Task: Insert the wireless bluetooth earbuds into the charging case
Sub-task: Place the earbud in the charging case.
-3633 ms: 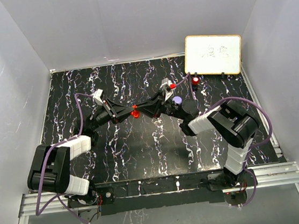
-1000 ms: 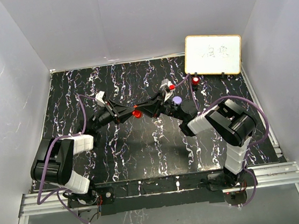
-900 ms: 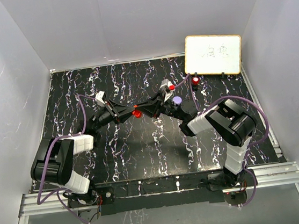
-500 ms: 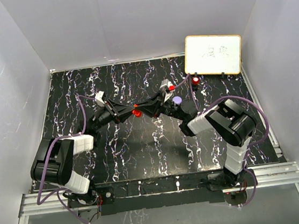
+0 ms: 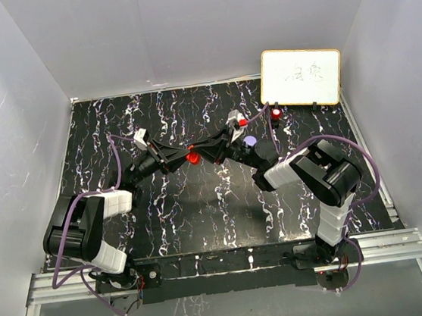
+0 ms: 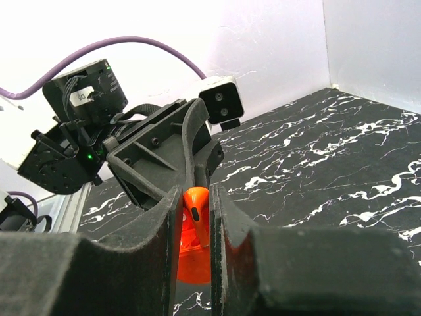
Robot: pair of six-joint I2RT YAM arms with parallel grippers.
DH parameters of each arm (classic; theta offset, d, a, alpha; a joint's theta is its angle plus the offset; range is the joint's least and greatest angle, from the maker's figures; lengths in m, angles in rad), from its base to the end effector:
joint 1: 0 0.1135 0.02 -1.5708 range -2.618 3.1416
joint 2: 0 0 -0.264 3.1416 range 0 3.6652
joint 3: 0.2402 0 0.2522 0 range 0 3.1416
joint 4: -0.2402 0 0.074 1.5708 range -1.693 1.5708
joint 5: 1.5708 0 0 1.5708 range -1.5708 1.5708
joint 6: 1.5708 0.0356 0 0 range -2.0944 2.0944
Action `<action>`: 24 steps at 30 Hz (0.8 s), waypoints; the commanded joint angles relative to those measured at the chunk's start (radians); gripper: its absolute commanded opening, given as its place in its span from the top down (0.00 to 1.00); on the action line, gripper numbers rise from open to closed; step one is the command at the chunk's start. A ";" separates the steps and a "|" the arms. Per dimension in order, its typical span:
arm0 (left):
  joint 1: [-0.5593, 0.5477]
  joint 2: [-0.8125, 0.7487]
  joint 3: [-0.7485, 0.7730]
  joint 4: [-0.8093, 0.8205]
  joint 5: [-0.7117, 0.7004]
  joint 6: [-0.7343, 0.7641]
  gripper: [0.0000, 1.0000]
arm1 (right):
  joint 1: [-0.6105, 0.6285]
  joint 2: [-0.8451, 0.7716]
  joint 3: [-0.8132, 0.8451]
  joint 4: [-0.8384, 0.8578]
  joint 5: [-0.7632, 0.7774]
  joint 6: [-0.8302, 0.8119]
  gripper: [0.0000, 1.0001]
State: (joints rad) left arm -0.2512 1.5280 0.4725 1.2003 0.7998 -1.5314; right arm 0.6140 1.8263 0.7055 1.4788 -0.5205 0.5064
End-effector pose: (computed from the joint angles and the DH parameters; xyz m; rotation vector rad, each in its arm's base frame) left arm 0.2643 -0.0942 0.2079 -0.3385 1.8042 -1.9216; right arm 0.2722 0.2135 0.2112 -0.5593 1.2512 1.2688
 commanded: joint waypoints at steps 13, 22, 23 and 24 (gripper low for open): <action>-0.006 0.046 -0.029 0.182 -0.005 -0.090 1.00 | 0.001 -0.019 0.058 0.338 0.025 -0.008 1.00; -0.006 0.048 -0.020 0.188 -0.019 -0.109 1.00 | 0.007 -0.013 0.052 0.339 0.023 -0.012 1.00; -0.006 0.048 -0.019 0.188 -0.021 -0.112 1.00 | 0.006 -0.012 0.053 0.339 0.023 -0.012 1.00; -0.006 0.049 -0.018 0.188 -0.023 -0.112 1.00 | 0.008 -0.011 0.054 0.338 0.024 -0.012 1.00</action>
State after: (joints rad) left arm -0.2520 1.5837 0.4477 1.2945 0.7876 -1.6222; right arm 0.6151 1.8263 0.7292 1.4788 -0.5068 0.5049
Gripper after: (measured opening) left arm 0.239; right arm 0.176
